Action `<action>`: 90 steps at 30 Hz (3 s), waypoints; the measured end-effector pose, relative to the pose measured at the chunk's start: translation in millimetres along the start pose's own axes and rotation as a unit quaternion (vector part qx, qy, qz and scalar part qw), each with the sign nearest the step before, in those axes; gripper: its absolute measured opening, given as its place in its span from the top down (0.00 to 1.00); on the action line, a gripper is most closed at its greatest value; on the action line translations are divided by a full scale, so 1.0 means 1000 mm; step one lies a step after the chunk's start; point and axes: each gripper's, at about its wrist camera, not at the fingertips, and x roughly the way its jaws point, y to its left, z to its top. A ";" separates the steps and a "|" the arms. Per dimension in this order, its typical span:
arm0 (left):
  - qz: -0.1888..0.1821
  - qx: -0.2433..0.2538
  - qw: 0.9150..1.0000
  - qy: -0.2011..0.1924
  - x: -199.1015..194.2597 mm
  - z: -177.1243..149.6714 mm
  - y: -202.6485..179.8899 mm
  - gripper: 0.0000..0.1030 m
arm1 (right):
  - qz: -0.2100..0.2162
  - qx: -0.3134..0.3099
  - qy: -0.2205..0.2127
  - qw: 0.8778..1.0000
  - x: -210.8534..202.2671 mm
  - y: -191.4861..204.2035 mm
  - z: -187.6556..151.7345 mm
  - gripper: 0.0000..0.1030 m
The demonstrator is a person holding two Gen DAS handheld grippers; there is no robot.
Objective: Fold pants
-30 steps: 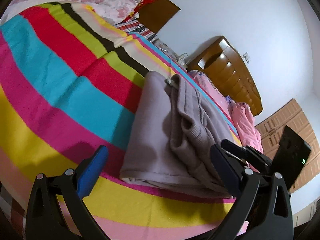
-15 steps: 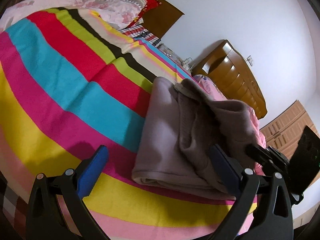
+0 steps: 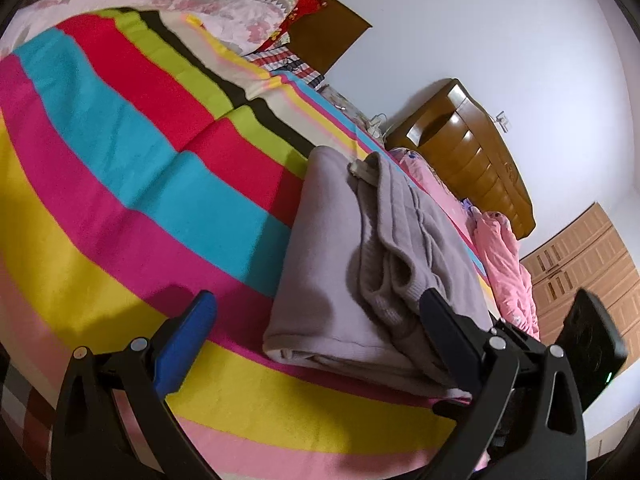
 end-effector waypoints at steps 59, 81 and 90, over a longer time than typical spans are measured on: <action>-0.124 0.012 0.966 0.228 0.134 0.057 -0.072 0.54 | -0.262 0.261 -0.080 0.926 -0.115 -0.047 -0.157 0.16; -0.117 0.164 0.975 0.090 0.043 0.066 -0.135 0.80 | -0.423 0.179 -0.031 0.888 -0.083 -0.040 -0.153 0.14; -0.112 0.076 0.983 0.123 0.089 0.048 -0.037 0.77 | -0.392 0.202 -0.038 0.897 -0.081 -0.046 -0.159 0.13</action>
